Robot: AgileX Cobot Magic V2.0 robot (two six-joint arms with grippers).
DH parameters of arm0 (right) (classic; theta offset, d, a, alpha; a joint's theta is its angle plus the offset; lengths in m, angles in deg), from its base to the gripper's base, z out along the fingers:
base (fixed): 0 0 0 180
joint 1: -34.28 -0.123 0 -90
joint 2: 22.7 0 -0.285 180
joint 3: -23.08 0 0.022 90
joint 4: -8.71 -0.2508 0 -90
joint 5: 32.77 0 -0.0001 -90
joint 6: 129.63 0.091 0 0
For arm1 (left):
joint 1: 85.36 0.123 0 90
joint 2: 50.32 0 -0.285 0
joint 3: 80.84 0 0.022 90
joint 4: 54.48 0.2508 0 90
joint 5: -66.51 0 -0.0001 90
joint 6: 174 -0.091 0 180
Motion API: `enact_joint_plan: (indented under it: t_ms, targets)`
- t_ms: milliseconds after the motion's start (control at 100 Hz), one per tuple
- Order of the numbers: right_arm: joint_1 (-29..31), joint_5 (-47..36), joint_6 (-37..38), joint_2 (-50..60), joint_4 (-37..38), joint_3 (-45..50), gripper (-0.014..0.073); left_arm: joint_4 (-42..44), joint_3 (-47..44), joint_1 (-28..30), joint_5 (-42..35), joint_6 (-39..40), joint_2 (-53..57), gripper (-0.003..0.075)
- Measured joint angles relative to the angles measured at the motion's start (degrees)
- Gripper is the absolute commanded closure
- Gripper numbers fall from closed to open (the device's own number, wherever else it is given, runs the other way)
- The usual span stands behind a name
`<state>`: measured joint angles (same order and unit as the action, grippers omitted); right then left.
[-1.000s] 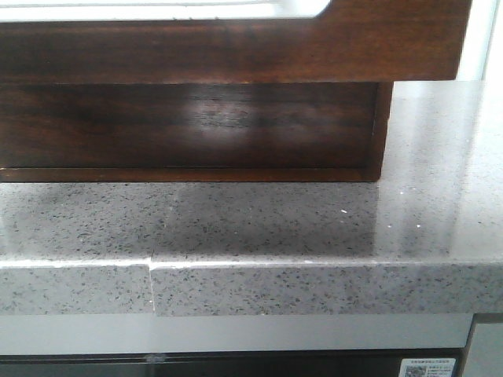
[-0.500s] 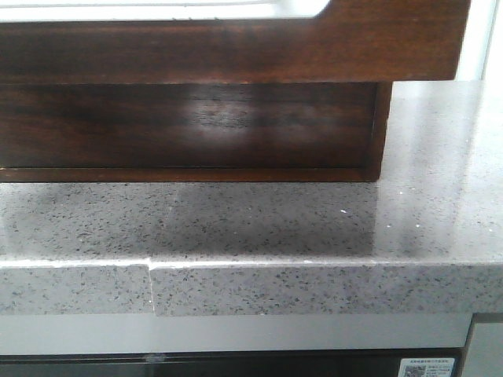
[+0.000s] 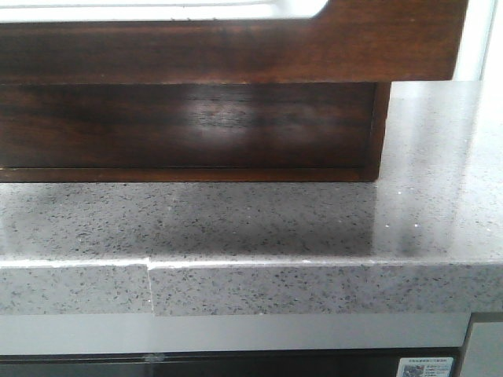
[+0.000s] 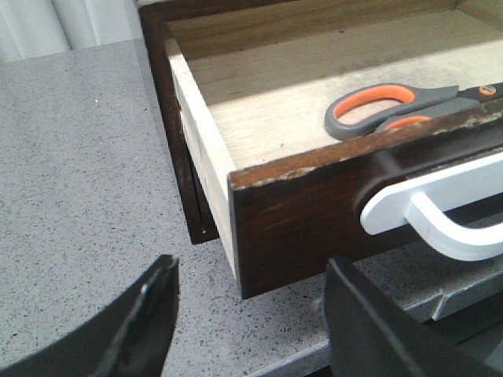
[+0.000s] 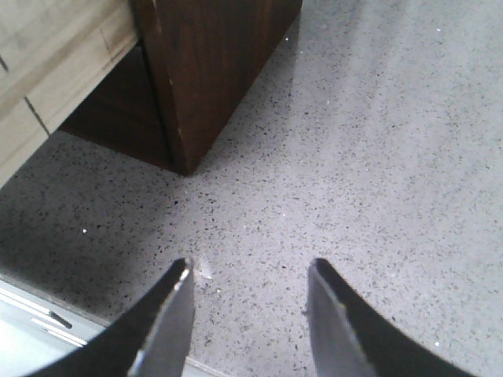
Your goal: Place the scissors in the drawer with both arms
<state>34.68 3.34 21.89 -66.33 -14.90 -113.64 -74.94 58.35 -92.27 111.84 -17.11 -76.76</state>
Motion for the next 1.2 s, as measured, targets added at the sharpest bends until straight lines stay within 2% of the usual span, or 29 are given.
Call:
enact_joint_plan:
  t_ms: [70,160,350,470,1200]
  targets:
    - [0.0,-0.34,0.0,0.02,0.0,0.15,0.031,0.0,0.0,0.0,0.0,0.0,0.0,0.0335]
    - [0.0,-0.82,0.0,0.02,0.0,0.15,0.0393,0.0,0.0,0.0,0.0,0.0,0.0,0.0373]
    - [0.0,-0.82,0.0,0.02,-0.11,0.15,0.065,0.0,0.0,0.0,0.0,0.0,0.0,0.0607]
    - [0.0,-0.82,0.0,0.02,-0.1,0.15,0.0662,0.0,0.0,0.0,0.0,0.0,0.0,0.0742]
    - [0.0,-1.04,0.0,0.02,-0.1,0.24,0.0662,0.0,0.0,0.0,0.65,0.0,0.0,0.0741]
